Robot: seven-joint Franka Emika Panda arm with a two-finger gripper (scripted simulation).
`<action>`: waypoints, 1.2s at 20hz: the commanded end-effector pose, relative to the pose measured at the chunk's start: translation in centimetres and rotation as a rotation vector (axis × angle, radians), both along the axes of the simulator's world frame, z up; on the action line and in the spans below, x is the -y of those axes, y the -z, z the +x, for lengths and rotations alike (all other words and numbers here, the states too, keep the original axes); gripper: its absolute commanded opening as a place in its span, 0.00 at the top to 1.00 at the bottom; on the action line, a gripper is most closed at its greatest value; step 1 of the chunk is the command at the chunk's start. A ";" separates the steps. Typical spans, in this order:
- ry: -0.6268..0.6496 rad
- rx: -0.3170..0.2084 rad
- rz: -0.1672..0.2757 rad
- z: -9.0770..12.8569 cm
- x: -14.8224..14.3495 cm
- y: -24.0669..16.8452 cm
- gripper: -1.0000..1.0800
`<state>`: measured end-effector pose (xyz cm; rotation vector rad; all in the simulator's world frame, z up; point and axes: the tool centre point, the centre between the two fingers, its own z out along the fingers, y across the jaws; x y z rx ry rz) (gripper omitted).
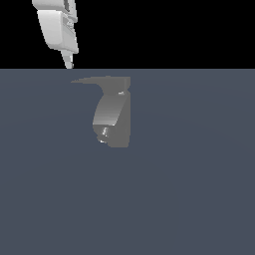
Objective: Turn on the faucet by rotating a designated handle.
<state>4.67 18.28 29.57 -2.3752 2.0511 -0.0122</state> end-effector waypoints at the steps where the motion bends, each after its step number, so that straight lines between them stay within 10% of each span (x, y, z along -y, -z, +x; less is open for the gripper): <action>1: 0.066 -0.001 -0.001 1.7 0.4 0.9 1.00; 24: 0.356 -0.007 0.003 8.9 3.7 4.7 1.00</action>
